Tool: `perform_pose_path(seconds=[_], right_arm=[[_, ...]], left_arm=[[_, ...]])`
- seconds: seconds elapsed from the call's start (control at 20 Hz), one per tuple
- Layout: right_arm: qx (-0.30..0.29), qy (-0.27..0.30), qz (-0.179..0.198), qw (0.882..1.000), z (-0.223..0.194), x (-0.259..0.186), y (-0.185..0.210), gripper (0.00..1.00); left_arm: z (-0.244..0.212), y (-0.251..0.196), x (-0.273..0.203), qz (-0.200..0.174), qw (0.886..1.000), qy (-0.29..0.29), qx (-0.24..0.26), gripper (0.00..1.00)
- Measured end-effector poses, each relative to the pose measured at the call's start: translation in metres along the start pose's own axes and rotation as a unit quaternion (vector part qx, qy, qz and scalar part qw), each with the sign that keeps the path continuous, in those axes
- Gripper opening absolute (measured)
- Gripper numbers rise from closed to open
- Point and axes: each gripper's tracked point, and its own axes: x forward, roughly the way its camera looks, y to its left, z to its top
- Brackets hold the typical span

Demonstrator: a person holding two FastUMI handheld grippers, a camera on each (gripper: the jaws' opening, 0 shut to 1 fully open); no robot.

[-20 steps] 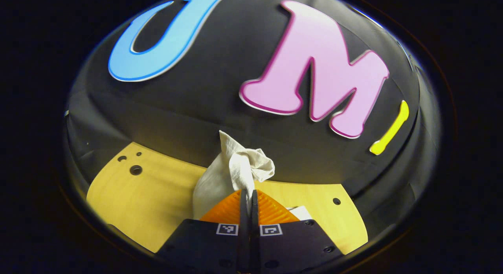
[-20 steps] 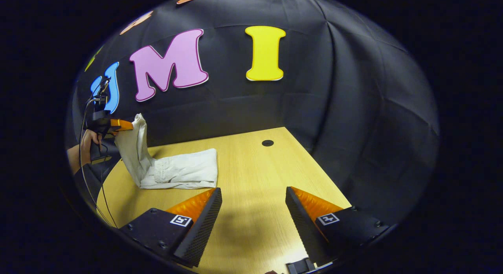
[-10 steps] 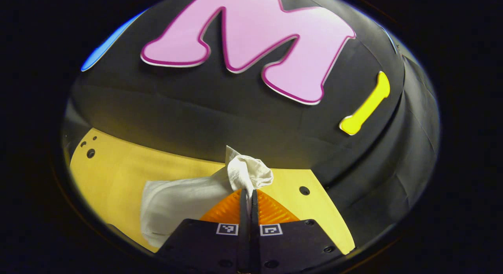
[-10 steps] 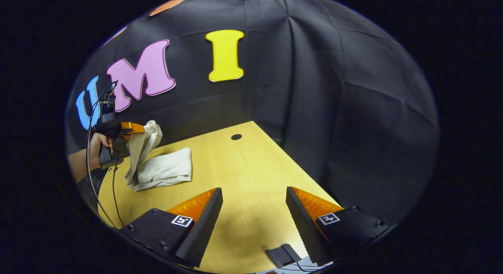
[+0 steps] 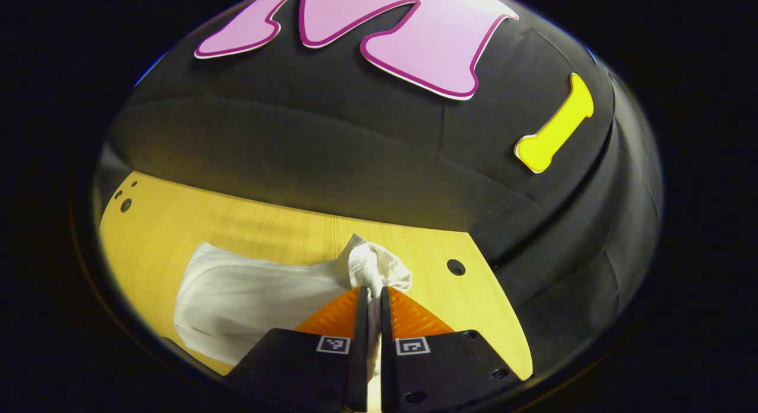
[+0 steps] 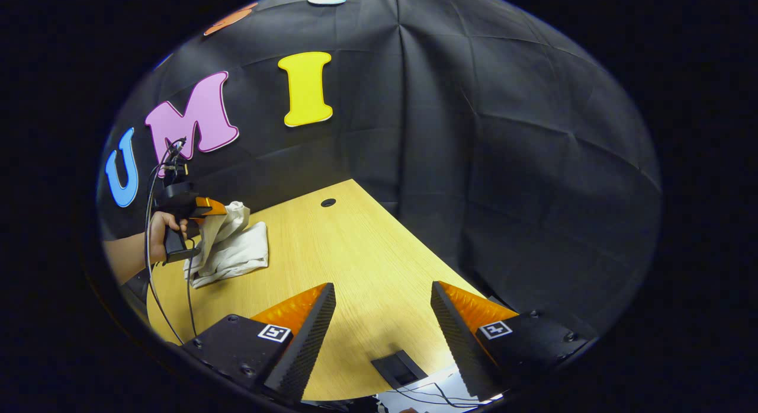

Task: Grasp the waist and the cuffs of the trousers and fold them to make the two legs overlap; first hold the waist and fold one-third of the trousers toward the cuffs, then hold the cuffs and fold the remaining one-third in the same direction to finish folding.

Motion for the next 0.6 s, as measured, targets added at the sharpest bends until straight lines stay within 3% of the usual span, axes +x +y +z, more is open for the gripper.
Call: perform_pose_path(seconds=[0.15, 0.2, 0.35, 0.4, 0.45, 0.5, 0.55, 0.6], right_arm=[[-0.005, -0.007, 0.013, 1.0, 0.005, -0.004, 0.01, 0.99], [-0.007, -0.011, 0.018, 1.0, 0.007, -0.006, 0.013, 0.99], [-0.014, -0.03, 0.037, 0.999, 0.023, -0.011, 0.033, 0.99], [-0.018, -0.036, 0.044, 0.998, 0.028, -0.014, 0.039, 0.99], [-0.022, -0.042, 0.05, 0.998, 0.032, -0.016, 0.046, 0.99], [-0.025, -0.049, 0.056, 0.997, 0.037, -0.019, 0.051, 0.99], [-0.026, -0.055, 0.062, 0.996, 0.041, -0.023, 0.056, 0.99], [-0.028, -0.06, 0.069, 0.995, 0.044, -0.027, 0.063, 0.99]], left_arm=[[-0.001, 0.003, -0.016, 0.001, 1.0, -0.008, -0.001, 0.18], [-0.002, 0.005, -0.028, 0.001, 1.0, -0.015, -0.001, 0.27], [0.008, 0.013, -0.067, -0.001, 0.999, -0.036, 0.021, 0.81], [0.013, 0.02, -0.085, 0.008, 0.998, -0.048, 0.033, 0.78], [0.018, 0.025, -0.106, 0.013, 0.997, -0.061, 0.041, 0.96], [0.021, 0.032, -0.128, 0.022, 0.996, -0.075, 0.048, 0.89], [0.024, 0.041, -0.151, 0.034, 0.994, -0.091, 0.052, 0.96], [0.026, 0.049, -0.175, 0.045, 0.992, -0.106, 0.051, 0.97]])
